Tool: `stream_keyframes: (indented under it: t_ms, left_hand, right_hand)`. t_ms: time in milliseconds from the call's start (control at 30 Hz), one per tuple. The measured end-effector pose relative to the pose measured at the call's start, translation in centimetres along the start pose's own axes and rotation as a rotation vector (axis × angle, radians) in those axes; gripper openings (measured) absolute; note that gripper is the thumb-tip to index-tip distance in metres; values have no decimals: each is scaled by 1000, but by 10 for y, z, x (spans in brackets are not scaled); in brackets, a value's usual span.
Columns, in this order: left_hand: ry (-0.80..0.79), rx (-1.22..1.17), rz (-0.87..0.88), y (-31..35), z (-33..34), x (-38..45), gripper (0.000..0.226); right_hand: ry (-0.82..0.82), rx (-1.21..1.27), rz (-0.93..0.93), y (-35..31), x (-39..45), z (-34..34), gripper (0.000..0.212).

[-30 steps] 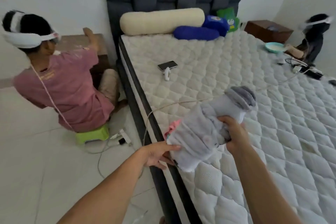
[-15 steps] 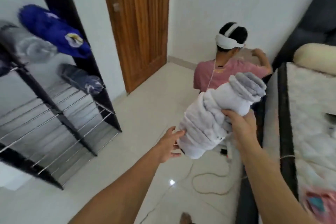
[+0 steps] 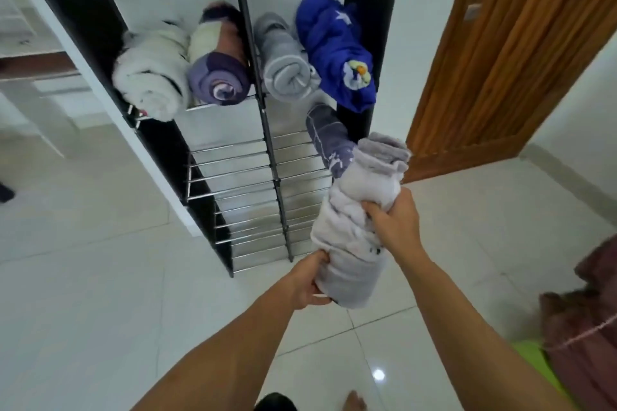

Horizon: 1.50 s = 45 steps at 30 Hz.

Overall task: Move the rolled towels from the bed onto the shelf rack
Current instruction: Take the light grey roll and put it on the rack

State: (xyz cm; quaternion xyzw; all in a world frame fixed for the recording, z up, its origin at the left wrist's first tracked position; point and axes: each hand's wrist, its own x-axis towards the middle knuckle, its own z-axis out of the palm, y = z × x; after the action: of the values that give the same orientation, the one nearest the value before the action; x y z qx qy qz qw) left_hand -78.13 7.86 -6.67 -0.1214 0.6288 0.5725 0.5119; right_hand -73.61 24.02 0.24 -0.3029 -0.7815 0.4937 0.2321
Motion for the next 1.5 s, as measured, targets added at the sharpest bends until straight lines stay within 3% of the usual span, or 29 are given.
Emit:
stream_keyframes:
  t_ms: [133, 267, 367, 800, 967, 1133, 1233, 1333, 1500]
  left_hand:
    - [97, -103, -66, 16, -10, 23, 36]
    - [111, -193, -106, 34, -16, 52, 38]
    - [101, -266, -116, 51, -25, 76, 33]
    - [144, -251, -134, 163, -89, 169, 26]
    - [184, -298, -76, 191, -101, 195, 25]
    - [200, -299, 9, 201, -100, 211, 33]
    - [142, -306, 50, 210, -95, 212, 58]
    - [103, -274, 104, 228, -82, 213, 70]
    - [98, -157, 93, 226, -77, 209, 76]
  right_hand:
    - [-180, -67, 36, 11, 49, 37, 38]
    - [-310, -142, 83, 26, 96, 73, 63]
    - [-361, -212, 85, 27, 128, 100, 62]
    - [-445, -321, 135, 14, 276, 209, 66]
    - [-399, -318, 95, 1, 310, 240, 67]
    - [-437, -309, 79, 1, 319, 244, 51]
    - [-599, -446, 116, 10, 311, 242, 64]
    - [-743, -615, 126, 25, 291, 238, 54]
    - [-766, -660, 157, 41, 276, 222, 51]
